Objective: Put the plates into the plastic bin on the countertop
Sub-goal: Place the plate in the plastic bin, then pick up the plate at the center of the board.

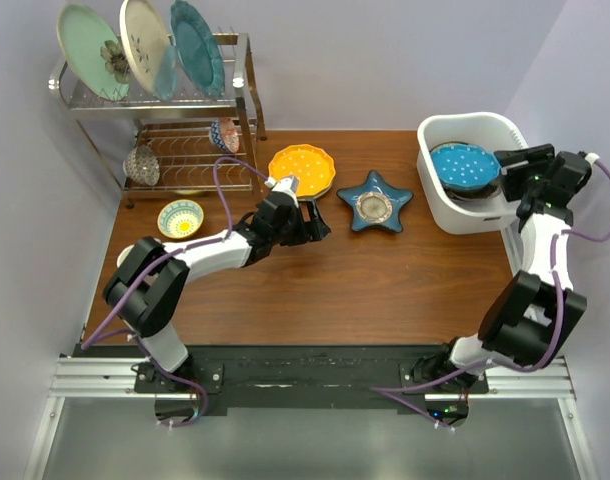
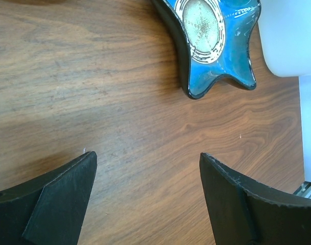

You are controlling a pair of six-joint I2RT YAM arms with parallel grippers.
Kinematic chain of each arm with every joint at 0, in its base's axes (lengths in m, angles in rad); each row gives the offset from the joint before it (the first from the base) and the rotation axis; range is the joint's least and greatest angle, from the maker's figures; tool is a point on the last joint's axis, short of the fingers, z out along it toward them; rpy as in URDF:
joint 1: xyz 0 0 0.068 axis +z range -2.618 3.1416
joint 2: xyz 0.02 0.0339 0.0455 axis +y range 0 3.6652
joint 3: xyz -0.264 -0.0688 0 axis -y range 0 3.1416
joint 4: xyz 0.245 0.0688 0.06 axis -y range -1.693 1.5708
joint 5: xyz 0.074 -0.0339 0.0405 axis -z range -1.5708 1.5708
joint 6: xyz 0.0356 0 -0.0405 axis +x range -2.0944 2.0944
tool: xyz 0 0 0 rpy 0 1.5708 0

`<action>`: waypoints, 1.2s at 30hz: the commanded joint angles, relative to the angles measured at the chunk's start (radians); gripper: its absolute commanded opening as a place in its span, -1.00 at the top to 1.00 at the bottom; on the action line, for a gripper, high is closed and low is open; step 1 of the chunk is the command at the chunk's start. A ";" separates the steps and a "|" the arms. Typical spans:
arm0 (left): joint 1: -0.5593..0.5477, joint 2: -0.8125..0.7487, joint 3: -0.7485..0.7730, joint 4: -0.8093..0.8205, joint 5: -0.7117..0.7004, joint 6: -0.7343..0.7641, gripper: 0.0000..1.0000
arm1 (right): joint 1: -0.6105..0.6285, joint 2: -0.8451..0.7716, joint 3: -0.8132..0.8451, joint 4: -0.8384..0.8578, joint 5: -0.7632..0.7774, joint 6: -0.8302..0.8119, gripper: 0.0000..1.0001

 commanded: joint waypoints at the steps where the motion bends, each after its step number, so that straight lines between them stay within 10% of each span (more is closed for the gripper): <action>1: 0.005 -0.045 -0.019 0.047 0.011 0.008 -0.72 | 0.018 -0.120 -0.031 0.025 -0.019 -0.024 -0.35; 36: -0.058 0.177 0.182 0.139 0.062 -0.056 -0.73 | 0.216 -0.430 -0.264 -0.199 -0.269 -0.183 -0.49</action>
